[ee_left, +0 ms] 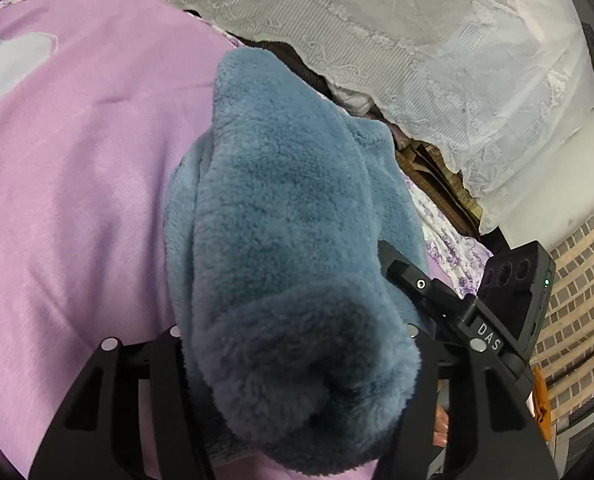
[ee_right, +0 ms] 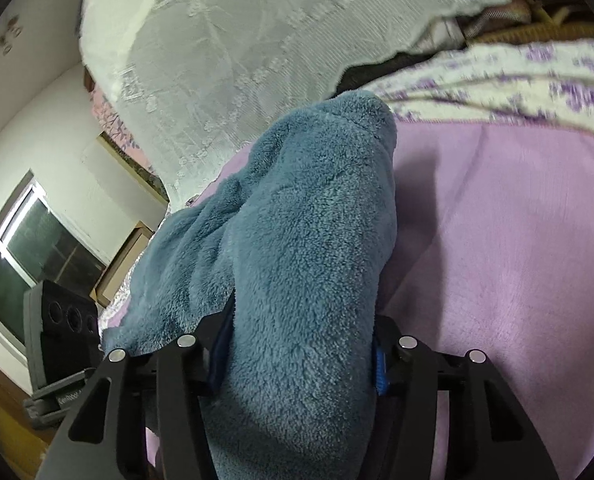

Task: Fold small clothes
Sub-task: 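Lift the folded jacket with the right gripper toward the dark navy garment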

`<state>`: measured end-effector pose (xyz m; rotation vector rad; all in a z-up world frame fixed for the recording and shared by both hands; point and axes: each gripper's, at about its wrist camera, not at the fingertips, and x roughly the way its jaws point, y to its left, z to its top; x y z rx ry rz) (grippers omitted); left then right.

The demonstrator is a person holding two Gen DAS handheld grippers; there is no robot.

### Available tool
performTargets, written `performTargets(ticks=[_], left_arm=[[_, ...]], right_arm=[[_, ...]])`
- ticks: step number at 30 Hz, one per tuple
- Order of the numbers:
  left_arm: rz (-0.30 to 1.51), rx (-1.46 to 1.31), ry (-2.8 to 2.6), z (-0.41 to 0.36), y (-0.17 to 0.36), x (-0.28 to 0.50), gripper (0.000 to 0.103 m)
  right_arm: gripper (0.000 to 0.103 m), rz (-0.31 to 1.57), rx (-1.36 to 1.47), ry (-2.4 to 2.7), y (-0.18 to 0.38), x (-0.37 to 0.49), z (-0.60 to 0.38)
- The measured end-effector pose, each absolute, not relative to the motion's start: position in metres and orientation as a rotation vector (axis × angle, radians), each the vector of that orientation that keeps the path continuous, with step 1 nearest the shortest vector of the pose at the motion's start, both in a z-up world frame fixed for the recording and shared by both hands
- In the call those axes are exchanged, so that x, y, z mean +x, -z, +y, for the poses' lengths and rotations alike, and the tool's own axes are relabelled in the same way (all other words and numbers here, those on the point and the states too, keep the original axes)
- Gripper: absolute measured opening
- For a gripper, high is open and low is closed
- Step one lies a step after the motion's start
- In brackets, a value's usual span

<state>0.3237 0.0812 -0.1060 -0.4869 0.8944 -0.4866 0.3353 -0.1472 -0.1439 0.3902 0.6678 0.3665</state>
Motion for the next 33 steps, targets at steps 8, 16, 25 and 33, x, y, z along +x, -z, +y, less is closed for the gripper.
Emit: performTargets(ticks=[8, 16, 25, 33], left_arm=[[0.873, -0.486, 0.434, 0.097, 0.091, 0.287, 0.054], [0.841, -0.457, 0.368, 0.122, 0.068, 0.233, 0.055], [0.838, -0.479, 0.295, 0.172, 0.062, 0.184, 0.055], [0.802, -0.516, 0.22, 0.237, 0.044, 0.152, 0.055]], right_arm=[[0.054, 0.677, 0.378, -0.418, 0.139, 0.313, -0.125], [0.054, 0.684, 0.364, -0.493, 0.136, 0.285, -0.084], [0.054, 0.728, 0.328, -0.564, 0.139, 0.26, -0.028], [0.054, 0.76, 0.283, -0.644, 0.133, 0.245, 0.047]])
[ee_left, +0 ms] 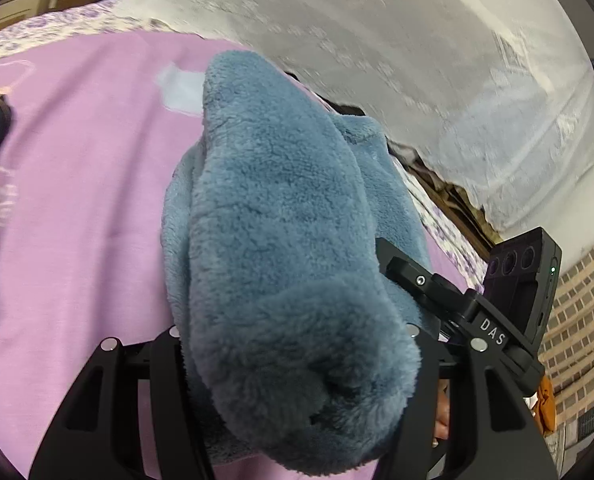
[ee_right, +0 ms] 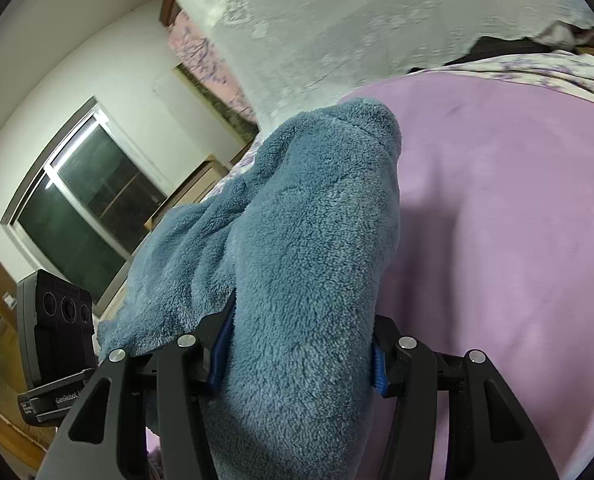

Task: Fold small clothes
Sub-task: 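Lift the folded jacket with the right gripper toward the dark navy garment, then lower the jacket onto the dark navy garment and open the right gripper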

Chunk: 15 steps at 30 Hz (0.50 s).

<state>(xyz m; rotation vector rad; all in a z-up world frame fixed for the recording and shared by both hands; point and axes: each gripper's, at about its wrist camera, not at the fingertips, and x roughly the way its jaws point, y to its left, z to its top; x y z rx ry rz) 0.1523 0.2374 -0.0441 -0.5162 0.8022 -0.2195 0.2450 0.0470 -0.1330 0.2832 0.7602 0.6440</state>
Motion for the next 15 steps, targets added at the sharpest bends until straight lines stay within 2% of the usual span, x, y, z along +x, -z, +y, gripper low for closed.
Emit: performTargets(ticks=[15], left_arm=[[0.664, -0.605, 0.009, 0.407, -0.012, 0.077, 0.056]], right_arm=[[0.054, 0.798, 0.152, -0.875, 0.099, 0.226, 0.242]])
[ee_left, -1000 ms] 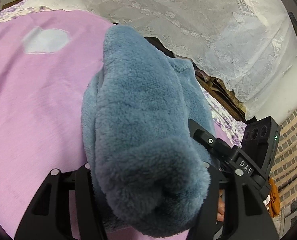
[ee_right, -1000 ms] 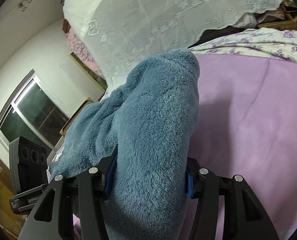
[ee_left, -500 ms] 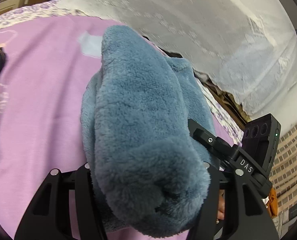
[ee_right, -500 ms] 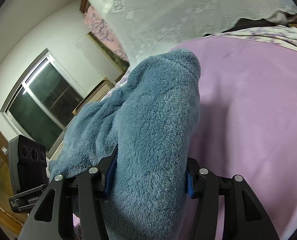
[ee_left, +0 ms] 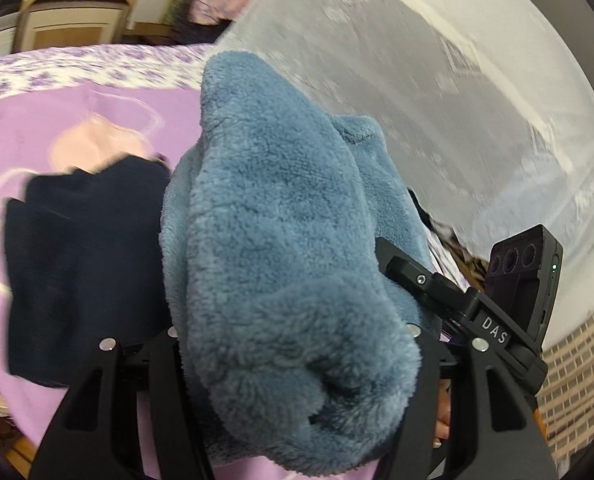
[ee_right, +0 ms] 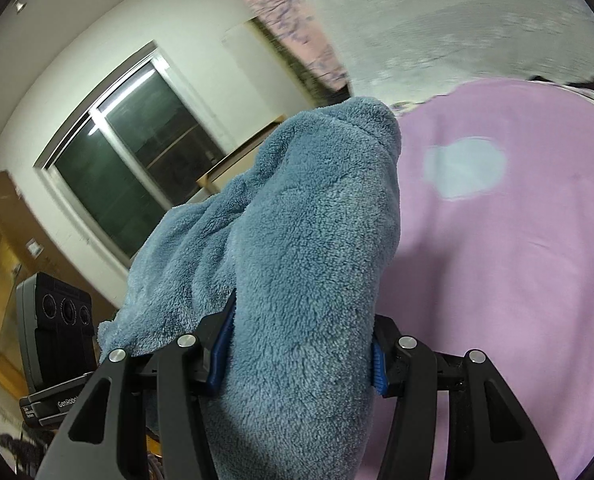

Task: Fold small clothes
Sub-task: 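Lower the jacket onto the dark navy garment and open the right gripper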

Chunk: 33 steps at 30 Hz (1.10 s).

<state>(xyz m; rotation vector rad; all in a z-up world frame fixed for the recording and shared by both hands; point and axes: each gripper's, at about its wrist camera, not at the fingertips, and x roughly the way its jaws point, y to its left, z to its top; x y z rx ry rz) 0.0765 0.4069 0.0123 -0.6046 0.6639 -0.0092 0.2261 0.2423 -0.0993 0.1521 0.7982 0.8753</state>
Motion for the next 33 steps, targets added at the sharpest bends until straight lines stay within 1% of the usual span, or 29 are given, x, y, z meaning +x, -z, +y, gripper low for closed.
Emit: performTargets(ticks=[8, 16, 19, 22, 23, 24, 26, 29, 33], left_arm=[[0.632, -0.655, -0.084, 0.481, -0.021, 0.05, 0.057], [0.652, -0.732, -0.092, 0.518, 0.011, 0.048, 0.057], [0.659, -0.759, -0.078, 0.524, 0.026, 0.054, 0.06], [0.665, -0.776, -0.073, 0.526, 0.041, 0.058, 0.067], [0.673, -0.78, -0.082, 0.527, 0.048, 0.06, 0.073], [0.678, -0.786, -0.084, 0.527, 0.054, 0.061, 0.076], [0.678, -0.77, -0.085, 0.526, 0.062, 0.064, 0.077], [0.664, -0.704, -0.113, 0.516, 0.063, 0.065, 0.077], [0.639, -0.64, -0.166, 0.503, 0.068, 0.065, 0.079]], right_arm=[[0.054, 0.855, 0.094, -0.96, 0.1, 0.224, 0.328], [0.054, 0.913, 0.021, -0.955, 0.123, 0.221, 0.36], [0.055, 0.925, 0.007, -0.943, 0.134, 0.219, 0.362], [0.057, 0.93, -0.032, -0.931, 0.144, 0.218, 0.359], [0.058, 0.934, -0.046, -0.926, 0.147, 0.219, 0.36], [0.059, 0.941, -0.056, -0.92, 0.15, 0.219, 0.359], [0.061, 0.964, -0.053, -0.916, 0.16, 0.223, 0.356], [0.073, 1.008, 0.014, -0.923, 0.174, 0.235, 0.346], [0.076, 1.028, 0.078, -0.931, 0.188, 0.239, 0.337]])
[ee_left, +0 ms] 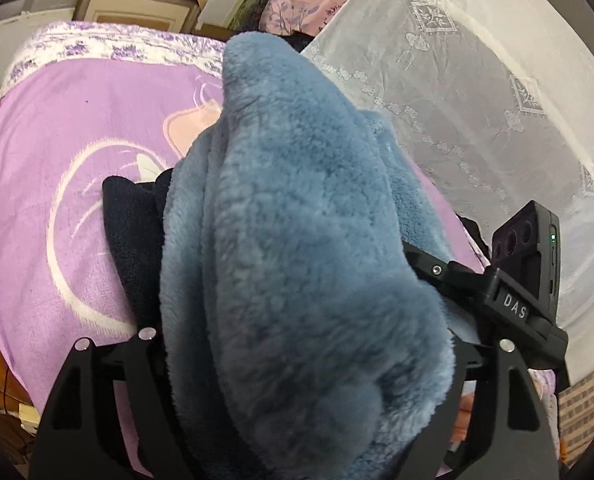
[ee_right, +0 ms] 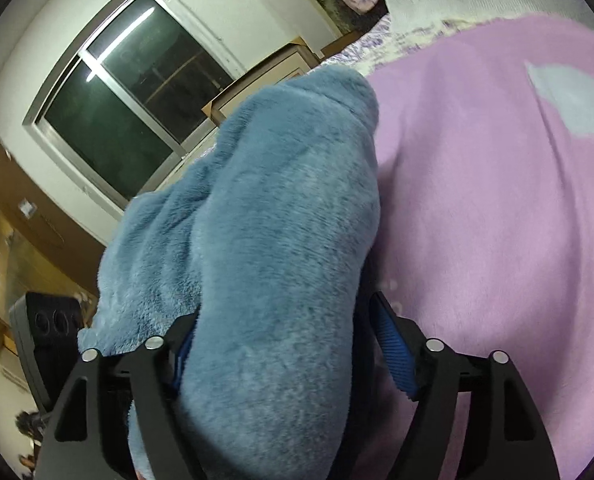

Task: Fold small clothes
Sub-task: 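Lower the jacket onto the dark navy garment and open the right gripper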

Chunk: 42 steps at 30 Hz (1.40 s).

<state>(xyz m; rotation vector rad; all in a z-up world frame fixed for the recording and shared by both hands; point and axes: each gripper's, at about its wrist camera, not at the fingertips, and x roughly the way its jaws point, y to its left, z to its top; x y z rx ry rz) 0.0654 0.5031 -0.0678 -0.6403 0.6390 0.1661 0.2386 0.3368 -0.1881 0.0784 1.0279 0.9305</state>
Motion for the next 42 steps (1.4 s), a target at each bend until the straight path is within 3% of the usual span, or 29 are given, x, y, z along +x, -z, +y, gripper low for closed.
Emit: performTargets(ticks=[7, 14, 18, 23, 29, 36, 42], left_arm=[[0.654, -0.708, -0.166, 0.51, 0.063, 0.064, 0.081], [0.623, -0.653, -0.291, 0.504, 0.018, 0.029, 0.085], [0.576, -0.603, -0.426, 0.502, -0.004, 0.008, 0.094], [0.736, -0.644, -0.495, 0.505, 0.033, 0.032, 0.098], [0.709, -0.621, -0.607, 0.487, 0.027, 0.028, 0.099], [0.614, -0.508, -0.818, 0.415, -0.006, -0.007, 0.098], [0.567, -0.345, -0.975, 0.354, -0.035, -0.041, 0.098]], right_arm=[[0.076, 0.975, 0.021, -0.901, 0.17, 0.227, 0.341], [0.076, 0.768, -0.065, -0.883, 0.119, 0.179, 0.316], [0.076, 0.672, -0.167, -0.83, 0.12, 0.148, 0.303], [0.079, 0.698, -0.267, -0.782, 0.141, 0.148, 0.306], [0.081, 0.702, -0.21, -0.822, 0.136, 0.147, 0.287], [0.089, 0.654, -0.261, -0.903, 0.112, 0.108, 0.267], [0.09, 0.618, -0.306, -0.913, 0.093, 0.082, 0.248]])
